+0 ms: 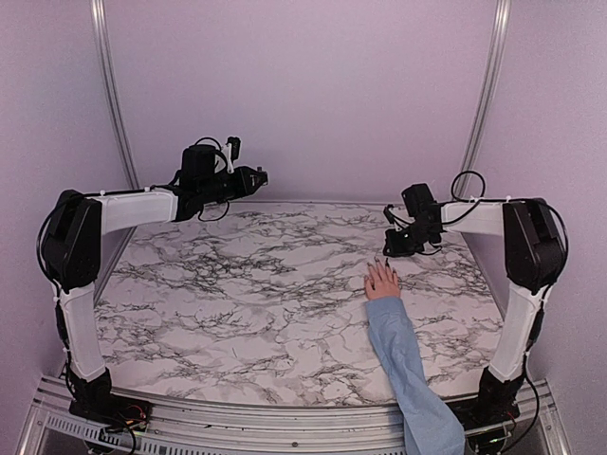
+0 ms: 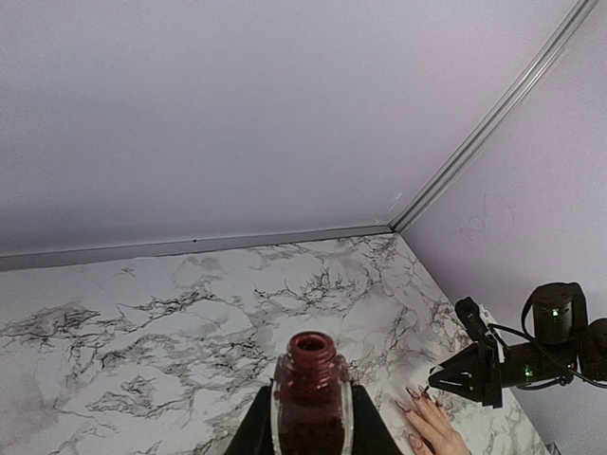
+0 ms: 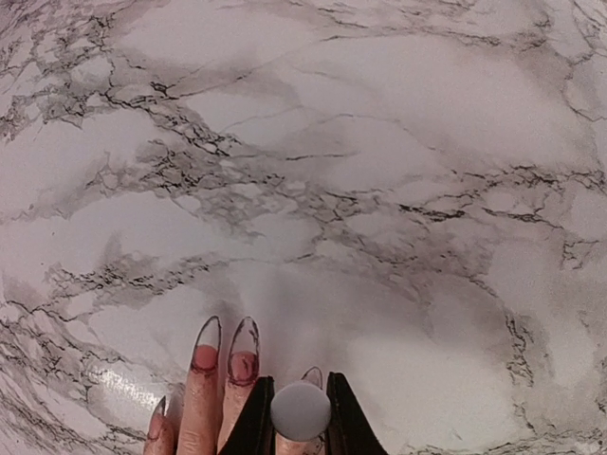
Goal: Paint the nails
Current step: Paint the nail polish on the nail.
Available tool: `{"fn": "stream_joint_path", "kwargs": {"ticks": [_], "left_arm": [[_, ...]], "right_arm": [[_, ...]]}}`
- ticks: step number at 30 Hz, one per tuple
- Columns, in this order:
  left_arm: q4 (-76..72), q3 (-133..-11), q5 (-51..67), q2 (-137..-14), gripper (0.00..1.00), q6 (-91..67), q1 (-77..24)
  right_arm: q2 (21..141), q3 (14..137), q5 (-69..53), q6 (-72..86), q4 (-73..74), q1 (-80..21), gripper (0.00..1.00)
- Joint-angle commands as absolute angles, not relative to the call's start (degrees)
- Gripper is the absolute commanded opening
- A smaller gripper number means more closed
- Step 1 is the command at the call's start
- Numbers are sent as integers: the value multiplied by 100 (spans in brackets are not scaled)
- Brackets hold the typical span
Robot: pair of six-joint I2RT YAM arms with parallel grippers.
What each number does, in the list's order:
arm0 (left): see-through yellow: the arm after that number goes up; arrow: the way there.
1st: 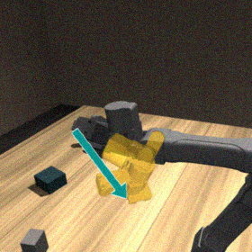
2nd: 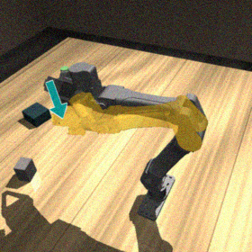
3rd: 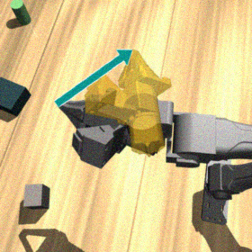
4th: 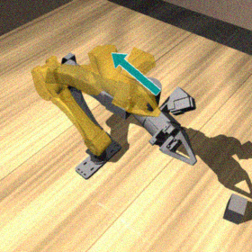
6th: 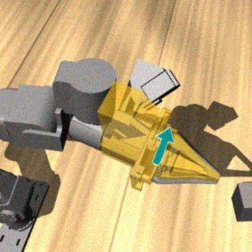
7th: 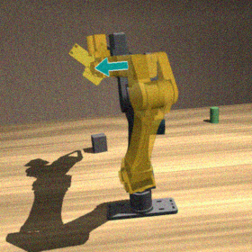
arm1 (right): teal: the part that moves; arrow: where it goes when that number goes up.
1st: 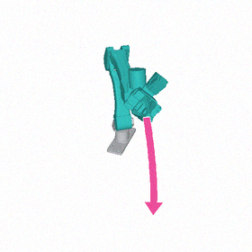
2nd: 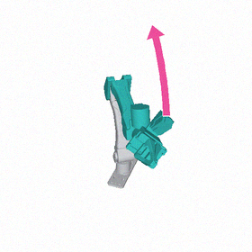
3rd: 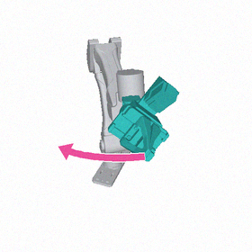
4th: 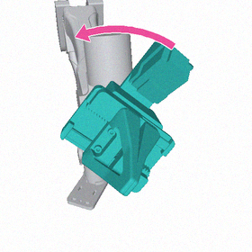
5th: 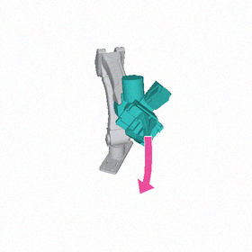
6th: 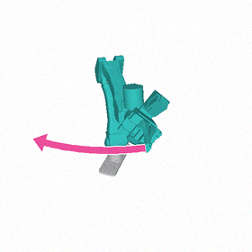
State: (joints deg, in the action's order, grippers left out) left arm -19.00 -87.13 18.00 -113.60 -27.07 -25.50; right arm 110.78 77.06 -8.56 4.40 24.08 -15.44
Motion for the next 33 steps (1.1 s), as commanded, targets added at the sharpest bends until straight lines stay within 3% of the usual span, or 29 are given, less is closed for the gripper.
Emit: {"fn": "stream_joint_path", "kwargs": {"ticks": [1, 33], "left_arm": [[-2111, -8772, 1868, -11344, 0, -2691, -2531], [-2118, -8780, 1905, -11347, 0, -2703, -2535]], "right_arm": [[11227, 8036, -938, 501, 2370, -1511, 0], [11003, 8290, -744, 448, 2548, -1395, 0]]}}
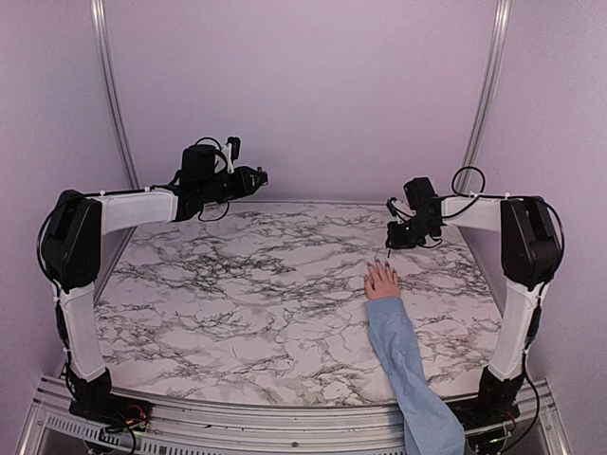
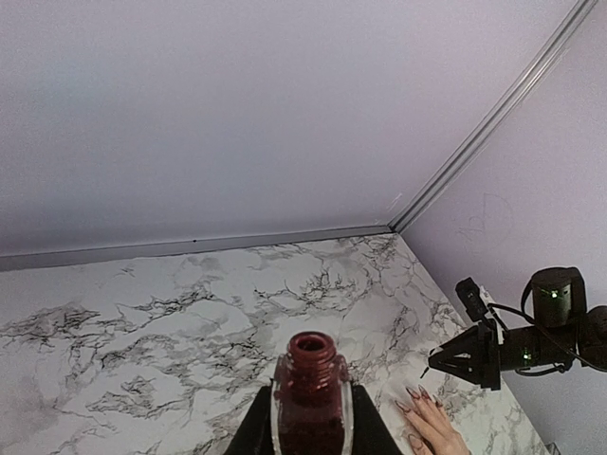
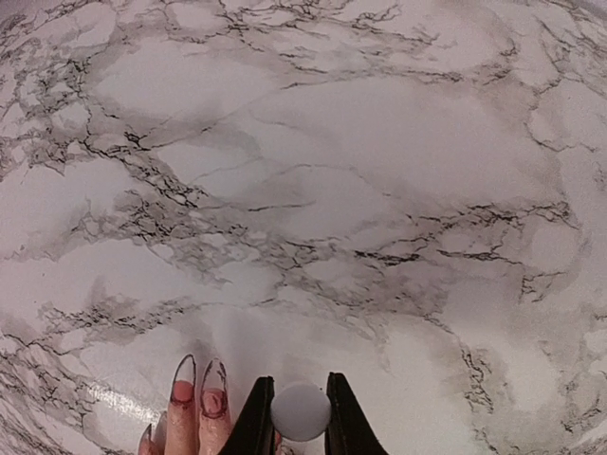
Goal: Paint the nails
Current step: Paint the nail polish on the nail.
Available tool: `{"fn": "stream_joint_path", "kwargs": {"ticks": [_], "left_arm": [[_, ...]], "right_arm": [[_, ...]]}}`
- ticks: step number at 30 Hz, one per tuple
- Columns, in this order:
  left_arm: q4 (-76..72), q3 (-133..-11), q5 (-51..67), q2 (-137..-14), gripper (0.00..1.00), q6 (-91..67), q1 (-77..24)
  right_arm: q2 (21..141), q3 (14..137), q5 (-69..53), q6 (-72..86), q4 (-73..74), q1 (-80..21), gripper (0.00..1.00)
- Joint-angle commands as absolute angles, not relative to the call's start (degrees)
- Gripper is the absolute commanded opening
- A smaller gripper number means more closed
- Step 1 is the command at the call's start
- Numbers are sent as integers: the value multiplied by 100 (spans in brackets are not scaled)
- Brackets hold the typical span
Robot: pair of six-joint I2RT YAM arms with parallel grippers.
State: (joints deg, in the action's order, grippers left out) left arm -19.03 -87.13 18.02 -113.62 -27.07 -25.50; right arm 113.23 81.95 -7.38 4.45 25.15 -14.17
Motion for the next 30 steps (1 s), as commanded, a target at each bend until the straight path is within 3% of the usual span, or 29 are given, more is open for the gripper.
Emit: {"fn": "stream_joint_path", "kwargs": {"ticks": [1, 30], "left_arm": [[-2118, -8773, 1906, -11347, 0, -2703, -2534], [-2130, -8698, 1856, -11320, 0, -2716, -2531]], "right_arm": [[10975, 8225, -765, 453, 2537, -1393, 0], [11173, 8023, -829, 475, 2434, -1635, 0]]}}
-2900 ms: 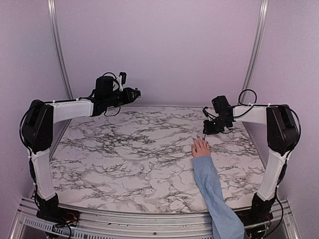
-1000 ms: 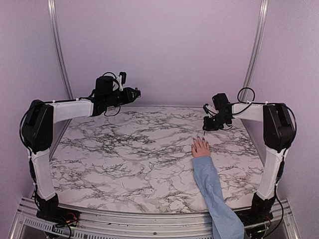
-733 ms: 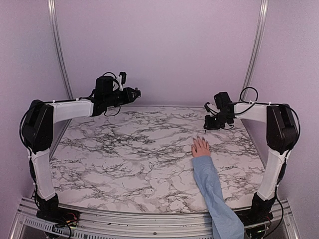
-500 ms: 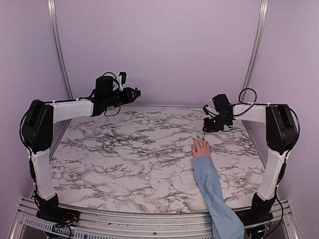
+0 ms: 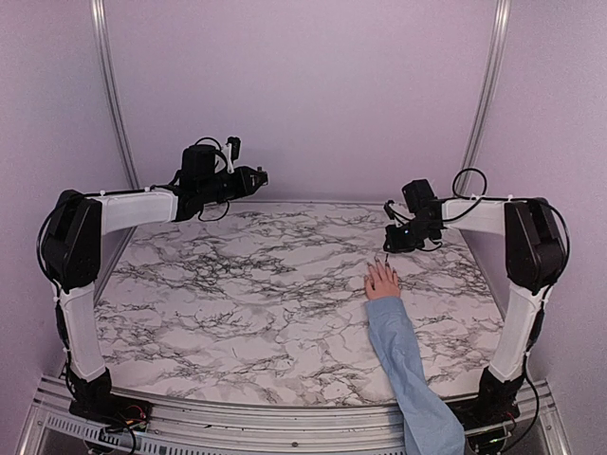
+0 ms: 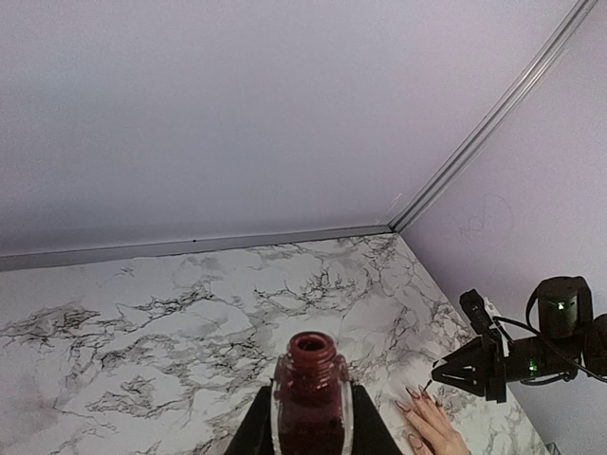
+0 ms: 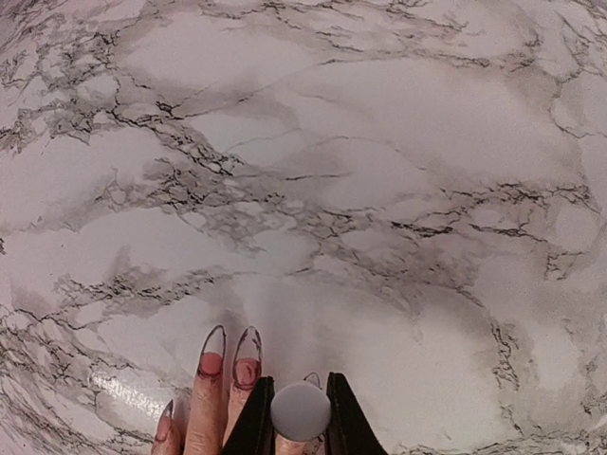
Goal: Paint the nails
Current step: Paint the nail polish on the nail.
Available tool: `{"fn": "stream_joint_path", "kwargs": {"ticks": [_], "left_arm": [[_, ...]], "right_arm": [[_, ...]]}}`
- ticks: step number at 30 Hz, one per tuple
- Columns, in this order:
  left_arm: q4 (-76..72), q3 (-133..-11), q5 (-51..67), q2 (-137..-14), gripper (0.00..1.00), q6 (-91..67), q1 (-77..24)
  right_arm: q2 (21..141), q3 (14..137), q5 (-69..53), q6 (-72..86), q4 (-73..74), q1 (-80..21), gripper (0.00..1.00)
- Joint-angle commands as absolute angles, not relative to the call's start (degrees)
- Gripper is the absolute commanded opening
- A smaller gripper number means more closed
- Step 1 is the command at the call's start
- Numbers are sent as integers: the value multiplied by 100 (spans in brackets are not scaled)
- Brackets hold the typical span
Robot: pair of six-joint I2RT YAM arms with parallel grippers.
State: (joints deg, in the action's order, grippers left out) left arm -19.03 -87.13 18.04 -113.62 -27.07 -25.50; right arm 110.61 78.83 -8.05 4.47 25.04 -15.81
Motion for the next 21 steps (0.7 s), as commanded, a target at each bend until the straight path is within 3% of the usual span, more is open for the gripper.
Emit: {"fn": "stream_joint_path", "kwargs": {"ticks": [1, 21], "left_arm": [[-2134, -8701, 1858, -11328, 0, -2716, -2531], [-2136, -8815, 1857, -11399, 0, -2697, -2532]], "right_arm": [[11185, 8031, -826, 475, 2428, -1635, 0], [11365, 8300, -608, 470, 2511, -1542, 0]]}}
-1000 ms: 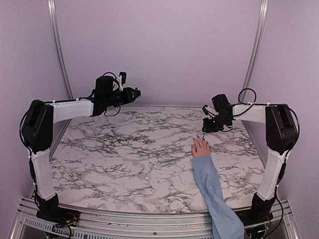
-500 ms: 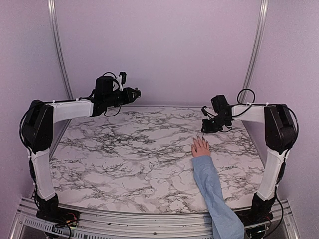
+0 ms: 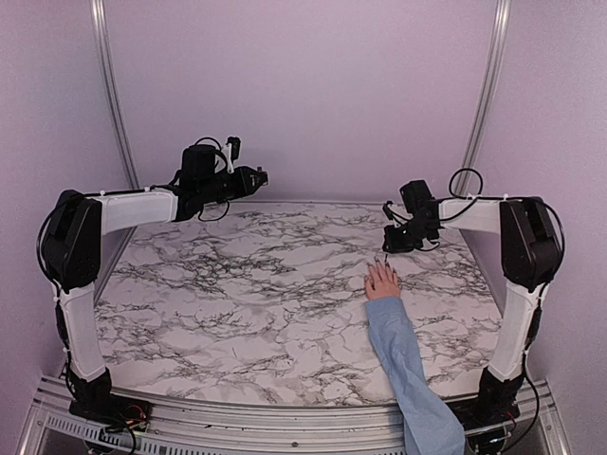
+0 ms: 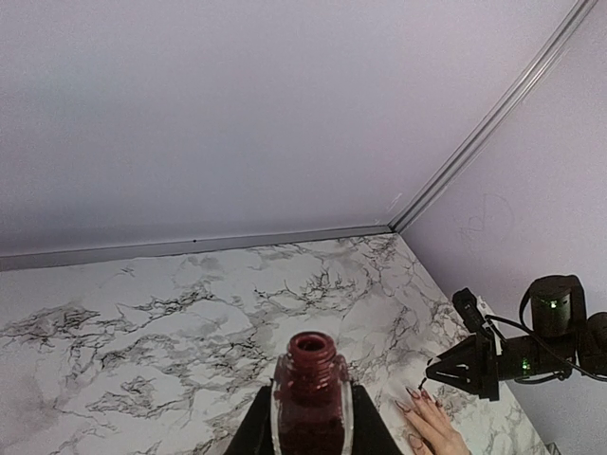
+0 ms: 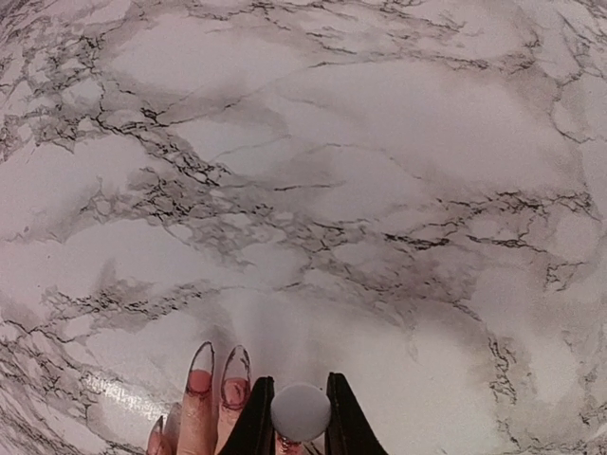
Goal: Paint the nails
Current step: Paint the nail polish on the nail.
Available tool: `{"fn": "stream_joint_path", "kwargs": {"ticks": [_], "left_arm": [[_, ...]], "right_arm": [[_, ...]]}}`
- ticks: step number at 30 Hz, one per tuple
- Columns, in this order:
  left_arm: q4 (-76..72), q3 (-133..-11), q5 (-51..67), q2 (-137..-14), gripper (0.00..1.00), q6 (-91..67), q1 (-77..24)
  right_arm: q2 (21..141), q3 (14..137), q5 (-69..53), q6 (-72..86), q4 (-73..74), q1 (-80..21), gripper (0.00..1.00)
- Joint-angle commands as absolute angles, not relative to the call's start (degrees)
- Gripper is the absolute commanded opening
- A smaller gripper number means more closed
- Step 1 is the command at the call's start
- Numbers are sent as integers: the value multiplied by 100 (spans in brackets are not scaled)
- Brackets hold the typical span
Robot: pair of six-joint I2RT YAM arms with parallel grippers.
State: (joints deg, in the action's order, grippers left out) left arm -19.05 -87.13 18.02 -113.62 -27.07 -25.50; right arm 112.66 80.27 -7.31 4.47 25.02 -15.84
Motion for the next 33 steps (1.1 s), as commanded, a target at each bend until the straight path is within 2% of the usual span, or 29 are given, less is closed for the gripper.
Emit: {"fn": "stream_joint_path", "kwargs": {"ticks": [1, 12, 19, 33], "left_arm": [[-2136, -8815, 1855, -11399, 0, -2690, -2527], [-2134, -8834, 1897, -11430, 0, -2698, -2527], [-2136, -8785, 1912, -11392, 0, -2681, -2523], [-2136, -8728, 1881, -11346, 0, -2672, -2523]], "right_arm": [[11374, 8317, -607, 466, 2529, -1520, 0], [11145, 8374, -746, 475, 2585, -1478, 0], [10834, 7931, -902, 448, 2480, -1477, 0], [11031, 7931, -855, 440, 2457, -1529, 0]]}}
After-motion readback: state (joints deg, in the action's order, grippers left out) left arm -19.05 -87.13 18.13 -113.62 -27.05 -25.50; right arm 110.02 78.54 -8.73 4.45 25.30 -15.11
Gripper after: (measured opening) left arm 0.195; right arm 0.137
